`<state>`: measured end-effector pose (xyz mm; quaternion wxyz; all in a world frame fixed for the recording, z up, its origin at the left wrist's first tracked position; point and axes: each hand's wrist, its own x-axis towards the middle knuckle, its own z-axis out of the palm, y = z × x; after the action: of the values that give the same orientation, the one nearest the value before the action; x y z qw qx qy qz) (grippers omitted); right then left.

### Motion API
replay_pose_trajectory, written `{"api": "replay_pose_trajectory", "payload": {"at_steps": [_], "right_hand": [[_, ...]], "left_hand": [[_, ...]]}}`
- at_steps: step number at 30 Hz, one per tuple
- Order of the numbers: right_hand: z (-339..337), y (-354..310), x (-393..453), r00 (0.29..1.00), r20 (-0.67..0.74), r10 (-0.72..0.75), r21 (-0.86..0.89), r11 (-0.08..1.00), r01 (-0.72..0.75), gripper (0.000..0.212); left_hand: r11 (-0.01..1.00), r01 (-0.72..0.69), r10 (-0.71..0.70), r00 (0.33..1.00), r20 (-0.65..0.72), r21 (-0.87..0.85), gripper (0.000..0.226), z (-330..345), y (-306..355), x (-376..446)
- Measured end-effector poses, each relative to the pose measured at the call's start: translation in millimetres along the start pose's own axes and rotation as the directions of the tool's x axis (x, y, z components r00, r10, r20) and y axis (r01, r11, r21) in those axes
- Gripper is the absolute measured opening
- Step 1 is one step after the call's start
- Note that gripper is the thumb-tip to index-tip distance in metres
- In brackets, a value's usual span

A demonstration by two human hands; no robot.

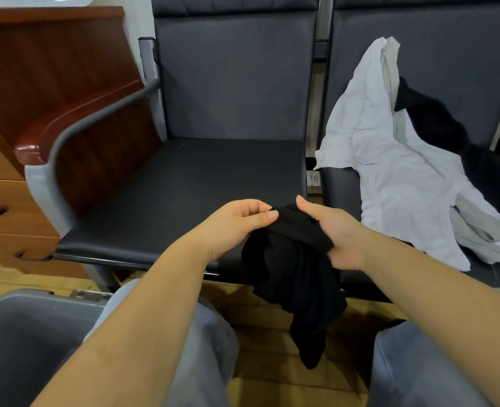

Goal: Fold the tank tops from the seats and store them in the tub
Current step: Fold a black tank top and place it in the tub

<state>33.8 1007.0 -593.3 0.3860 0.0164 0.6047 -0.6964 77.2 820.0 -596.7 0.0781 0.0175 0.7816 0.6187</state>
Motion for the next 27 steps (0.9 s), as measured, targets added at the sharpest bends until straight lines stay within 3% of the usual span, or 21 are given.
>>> {"api": "replay_pose_trajectory", "payload": {"at_steps": [2, 4, 9, 11, 14, 16, 20, 27], "right_hand": [[-1, 0, 0, 0.997, 0.071, 0.008, -0.042, 0.999, -0.005, 0.06], [-2, 1, -1, 0.989, 0.149, 0.015, -0.117, 0.993, 0.003, 0.063], [-3, 4, -2, 0.958, 0.26, 0.119, -0.405, 0.914, -0.003, 0.046], [-8, 5, -1, 0.949, 0.252, 0.187, -0.567, 0.824, -0.011, 0.048], [-13, 7, -4, 0.936, 0.167, 0.311, -0.83, 0.556, -0.037, 0.066], [-16, 11, -8, 0.936, 0.086, 0.343, -0.896, 0.437, -0.078, 0.073], [-15, 22, -19, 0.941, 0.086, 0.328, -0.853, 0.511, -0.1, 0.079], [12, 90, -40, 0.962, 0.11, 0.248, -0.68, 0.725, -0.11, 0.028]], "left_hand": [[0.994, 0.008, -0.013, 0.999, -0.051, -0.106, 0.015, 3, 2, -1], [0.971, 0.02, -0.066, 0.98, -0.189, -0.238, 0.019, 3, 5, 1], [0.904, -0.011, -0.25, 0.798, -0.549, -0.428, 0.022, -12, 1, 11], [0.884, -0.005, -0.302, 0.755, -0.582, -0.467, 0.032, -17, -1, 11], [0.865, -0.026, -0.329, 0.723, -0.608, -0.501, 0.039, -23, 0, 9], [0.863, -0.025, -0.343, 0.705, -0.621, -0.504, 0.04, -26, 2, 5], [0.887, 0.01, -0.33, 0.714, -0.618, -0.461, 0.039, -22, 4, -2], [0.863, 0.075, -0.347, 0.808, -0.477, -0.5, 0.034, 11, 2, -23]]}}
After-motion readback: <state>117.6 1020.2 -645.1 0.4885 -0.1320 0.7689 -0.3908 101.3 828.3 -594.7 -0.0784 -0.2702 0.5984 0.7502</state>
